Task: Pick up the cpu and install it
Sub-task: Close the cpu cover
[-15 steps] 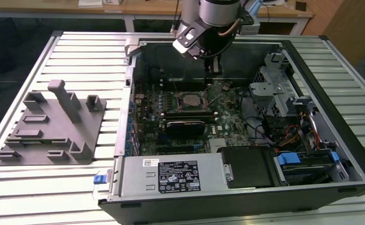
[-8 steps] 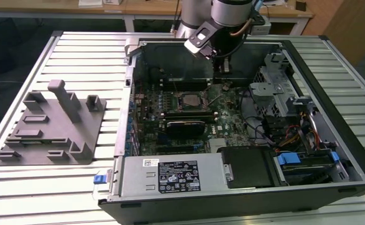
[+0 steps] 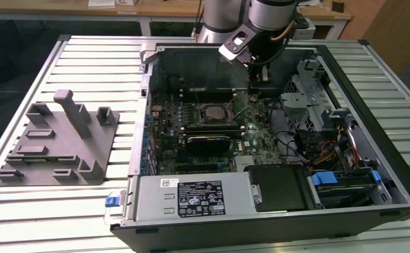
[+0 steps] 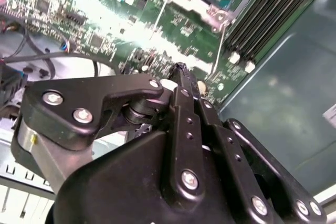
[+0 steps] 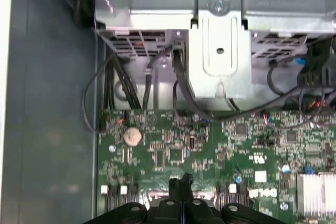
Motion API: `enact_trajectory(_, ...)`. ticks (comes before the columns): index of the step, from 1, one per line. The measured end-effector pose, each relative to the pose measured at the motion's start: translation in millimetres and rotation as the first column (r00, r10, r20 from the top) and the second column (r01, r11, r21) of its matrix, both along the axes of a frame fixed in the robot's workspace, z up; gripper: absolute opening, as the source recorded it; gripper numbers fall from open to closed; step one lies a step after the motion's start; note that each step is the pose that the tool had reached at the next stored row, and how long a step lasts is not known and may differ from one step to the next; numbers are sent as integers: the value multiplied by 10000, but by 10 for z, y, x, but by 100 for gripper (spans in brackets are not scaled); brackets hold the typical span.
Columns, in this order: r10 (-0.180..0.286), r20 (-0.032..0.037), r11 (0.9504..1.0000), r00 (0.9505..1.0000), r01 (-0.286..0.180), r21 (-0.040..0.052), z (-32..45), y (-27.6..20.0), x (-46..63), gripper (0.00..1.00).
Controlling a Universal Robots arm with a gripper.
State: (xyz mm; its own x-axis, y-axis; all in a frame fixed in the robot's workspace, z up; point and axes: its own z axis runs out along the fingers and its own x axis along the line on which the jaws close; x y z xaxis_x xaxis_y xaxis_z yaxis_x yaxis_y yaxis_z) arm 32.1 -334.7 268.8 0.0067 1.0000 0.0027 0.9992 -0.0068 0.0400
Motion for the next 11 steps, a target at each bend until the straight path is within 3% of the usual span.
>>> enact_trajectory(6, 0, 0, 10000, 10000, 0, 0, -10, 0, 81, 11)
enact_trajectory(11, -1, 0, 10000, 10000, 1, 0, -90, 0, 104, 11)
